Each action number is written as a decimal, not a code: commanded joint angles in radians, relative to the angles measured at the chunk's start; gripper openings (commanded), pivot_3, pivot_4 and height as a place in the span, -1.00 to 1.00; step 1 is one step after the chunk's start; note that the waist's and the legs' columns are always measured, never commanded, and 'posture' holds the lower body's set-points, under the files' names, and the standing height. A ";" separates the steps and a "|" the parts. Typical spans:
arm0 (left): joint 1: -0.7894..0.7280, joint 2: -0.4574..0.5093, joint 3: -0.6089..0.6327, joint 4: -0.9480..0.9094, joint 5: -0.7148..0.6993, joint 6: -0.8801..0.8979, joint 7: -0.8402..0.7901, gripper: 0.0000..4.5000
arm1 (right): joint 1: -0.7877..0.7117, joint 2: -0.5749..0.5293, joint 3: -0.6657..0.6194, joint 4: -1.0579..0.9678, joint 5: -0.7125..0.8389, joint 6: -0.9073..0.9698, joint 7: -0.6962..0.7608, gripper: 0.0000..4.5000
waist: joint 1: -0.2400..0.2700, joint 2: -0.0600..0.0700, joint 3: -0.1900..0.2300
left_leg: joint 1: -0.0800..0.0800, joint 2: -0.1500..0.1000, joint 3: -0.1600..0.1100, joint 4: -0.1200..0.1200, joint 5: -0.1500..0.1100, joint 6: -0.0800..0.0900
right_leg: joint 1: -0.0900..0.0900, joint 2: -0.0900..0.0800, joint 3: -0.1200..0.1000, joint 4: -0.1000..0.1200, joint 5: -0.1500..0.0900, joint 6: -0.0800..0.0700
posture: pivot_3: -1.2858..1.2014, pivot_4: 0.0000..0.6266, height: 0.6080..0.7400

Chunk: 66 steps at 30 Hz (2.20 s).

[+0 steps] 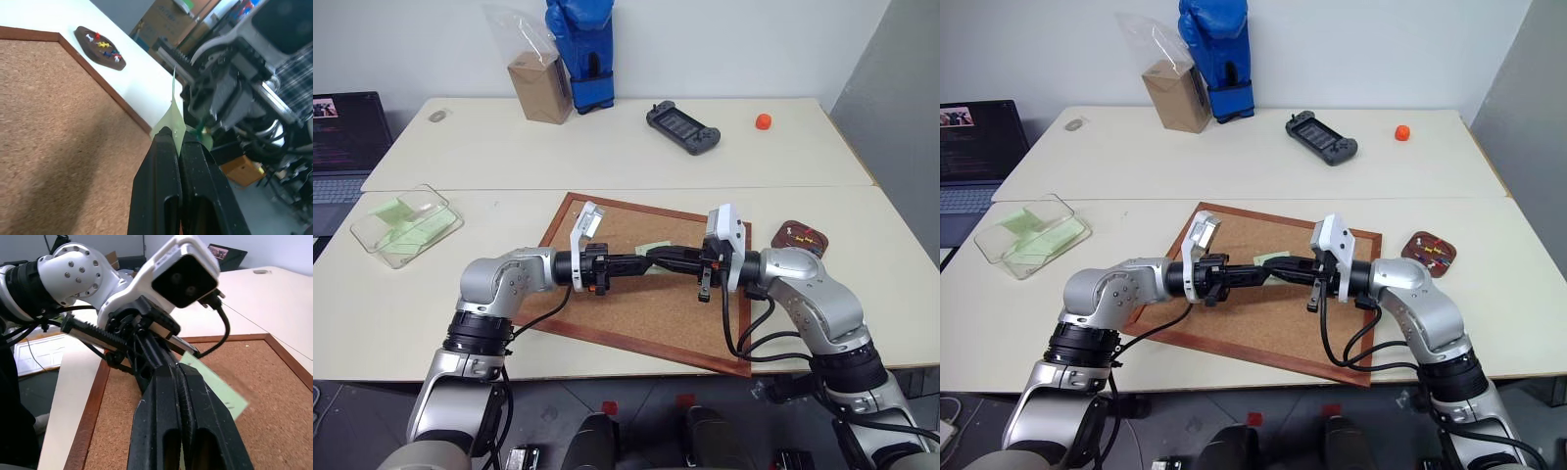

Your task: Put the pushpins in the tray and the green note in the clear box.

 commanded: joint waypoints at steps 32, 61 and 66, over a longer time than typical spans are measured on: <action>0.053 -0.078 -0.168 -0.233 0.407 -0.652 0.163 -1.00 | -0.031 -0.179 -0.480 0.404 -0.125 0.129 -0.537 -1.00 | 0.000 0.000 0.000 | -0.002 -0.001 0.010 0.000 0.000 0.000 | -0.002 0.000 0.003 0.000 0.000 0.000 | 0.03 -0.52 1.00; 0.035 -0.088 -0.138 -0.162 0.430 -0.688 0.174 -1.00 | -0.045 -0.190 -0.483 0.450 -0.116 0.100 -0.514 0.37 | 0.002 0.001 0.000 | -0.002 0.000 0.012 0.000 0.000 0.001 | -0.001 0.000 0.004 0.000 0.000 0.000 | 0.03 -0.52 1.00; 0.029 -0.064 -0.047 -0.182 0.378 -0.592 0.224 -1.00 | 0.106 -0.243 -0.424 0.116 -0.030 0.107 -0.319 0.37 | 0.002 0.001 0.000 | -0.004 0.000 0.010 0.000 0.000 0.001 | -0.002 0.000 0.003 0.000 0.000 0.000 | 0.03 -0.52 1.00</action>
